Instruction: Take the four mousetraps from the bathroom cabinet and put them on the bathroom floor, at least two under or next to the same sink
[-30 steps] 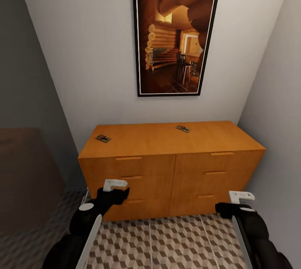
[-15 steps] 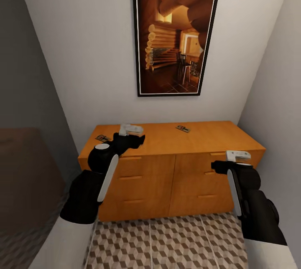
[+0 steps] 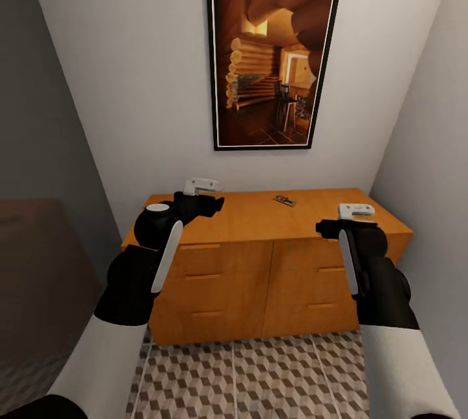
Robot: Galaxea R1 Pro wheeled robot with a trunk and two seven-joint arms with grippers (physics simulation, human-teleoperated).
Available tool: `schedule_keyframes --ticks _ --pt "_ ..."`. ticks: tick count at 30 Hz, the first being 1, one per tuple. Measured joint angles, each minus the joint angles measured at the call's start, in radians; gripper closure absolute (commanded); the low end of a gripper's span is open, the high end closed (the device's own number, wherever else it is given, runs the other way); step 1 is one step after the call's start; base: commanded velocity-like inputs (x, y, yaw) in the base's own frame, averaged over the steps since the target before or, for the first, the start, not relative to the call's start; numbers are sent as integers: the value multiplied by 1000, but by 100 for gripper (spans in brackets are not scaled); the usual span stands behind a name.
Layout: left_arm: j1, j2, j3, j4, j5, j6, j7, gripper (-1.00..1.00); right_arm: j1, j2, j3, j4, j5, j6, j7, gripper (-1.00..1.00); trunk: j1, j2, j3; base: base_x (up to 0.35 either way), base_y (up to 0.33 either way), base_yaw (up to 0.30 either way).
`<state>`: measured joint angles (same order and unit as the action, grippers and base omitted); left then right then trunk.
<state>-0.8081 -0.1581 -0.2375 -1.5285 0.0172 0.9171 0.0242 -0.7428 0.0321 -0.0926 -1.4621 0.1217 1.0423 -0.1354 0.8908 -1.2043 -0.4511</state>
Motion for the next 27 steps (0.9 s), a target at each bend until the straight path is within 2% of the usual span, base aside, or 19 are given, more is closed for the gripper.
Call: schedule_keyframes --ticks 3,9,27 --pt "-2 -1 1 0 -1 2 2 -100 -62 23 34 50 3 0 -25 -100 0 0 0 0 0 0" --pt "-4 0 2 0 -2 5 3 -100 -121 42 55 103 5 0 -57 -100 0 0 0 92 0 0" --pt "-4 1 9 1 3 5 4 -100 -147 50 63 126 -1 0 -67 -100 -1 0 0 293 0 0"
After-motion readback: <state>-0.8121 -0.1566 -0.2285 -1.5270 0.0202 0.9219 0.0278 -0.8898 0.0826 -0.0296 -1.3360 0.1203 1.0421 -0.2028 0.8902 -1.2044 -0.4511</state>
